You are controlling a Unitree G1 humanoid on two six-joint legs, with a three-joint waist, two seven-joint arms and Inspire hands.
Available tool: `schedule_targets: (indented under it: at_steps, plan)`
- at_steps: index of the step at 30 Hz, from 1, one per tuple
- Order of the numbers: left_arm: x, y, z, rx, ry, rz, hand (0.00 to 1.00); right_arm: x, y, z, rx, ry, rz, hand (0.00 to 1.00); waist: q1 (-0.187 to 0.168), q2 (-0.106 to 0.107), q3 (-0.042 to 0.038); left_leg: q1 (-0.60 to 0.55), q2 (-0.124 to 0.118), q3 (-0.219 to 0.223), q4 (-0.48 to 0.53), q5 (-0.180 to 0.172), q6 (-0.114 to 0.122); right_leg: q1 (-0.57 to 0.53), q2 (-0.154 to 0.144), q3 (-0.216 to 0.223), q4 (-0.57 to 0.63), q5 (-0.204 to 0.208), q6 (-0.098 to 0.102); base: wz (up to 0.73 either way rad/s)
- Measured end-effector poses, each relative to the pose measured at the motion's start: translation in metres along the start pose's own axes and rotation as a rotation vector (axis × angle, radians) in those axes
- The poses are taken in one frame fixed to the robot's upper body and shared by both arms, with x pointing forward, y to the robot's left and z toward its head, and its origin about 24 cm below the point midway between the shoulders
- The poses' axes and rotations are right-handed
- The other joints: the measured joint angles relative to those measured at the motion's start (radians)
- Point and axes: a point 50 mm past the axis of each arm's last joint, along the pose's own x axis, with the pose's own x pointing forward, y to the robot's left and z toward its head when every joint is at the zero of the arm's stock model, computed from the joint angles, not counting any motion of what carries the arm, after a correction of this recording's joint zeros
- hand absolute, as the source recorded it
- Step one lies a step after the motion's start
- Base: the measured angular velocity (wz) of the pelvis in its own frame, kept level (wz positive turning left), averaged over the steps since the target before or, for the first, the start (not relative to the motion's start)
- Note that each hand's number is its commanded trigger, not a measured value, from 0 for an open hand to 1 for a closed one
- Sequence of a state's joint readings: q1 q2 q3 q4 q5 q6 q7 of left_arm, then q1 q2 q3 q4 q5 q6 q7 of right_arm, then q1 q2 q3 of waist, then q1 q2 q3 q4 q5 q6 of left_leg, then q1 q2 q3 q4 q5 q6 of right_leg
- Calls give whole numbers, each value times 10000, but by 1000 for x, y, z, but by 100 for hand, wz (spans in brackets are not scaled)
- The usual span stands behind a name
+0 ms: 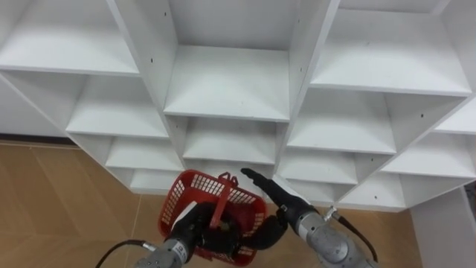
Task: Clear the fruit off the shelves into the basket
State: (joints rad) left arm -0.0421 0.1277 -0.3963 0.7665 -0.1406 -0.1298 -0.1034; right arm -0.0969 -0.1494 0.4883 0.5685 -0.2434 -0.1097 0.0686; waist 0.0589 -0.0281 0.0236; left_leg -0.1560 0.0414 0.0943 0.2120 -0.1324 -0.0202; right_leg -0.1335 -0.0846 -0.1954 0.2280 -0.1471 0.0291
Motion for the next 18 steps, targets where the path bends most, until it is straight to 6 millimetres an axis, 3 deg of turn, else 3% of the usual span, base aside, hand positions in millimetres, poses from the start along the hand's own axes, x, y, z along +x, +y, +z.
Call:
schedule_targets:
  at_steps: [15,18]
  plan:
    - [-4,4,-3,274,49,93,100,-8,4,-4,-241,30,228,0,-26,-15,-43,334,-11,-19,-90,0,-1,381,4,-48,-106,-5,12,0]
    - [-9,4,-12,73,253,227,100,-12,5,-11,139,216,-62,0,-124,6,-99,551,-20,-46,-148,0,-1,657,13,-82,-251,-4,16,3]
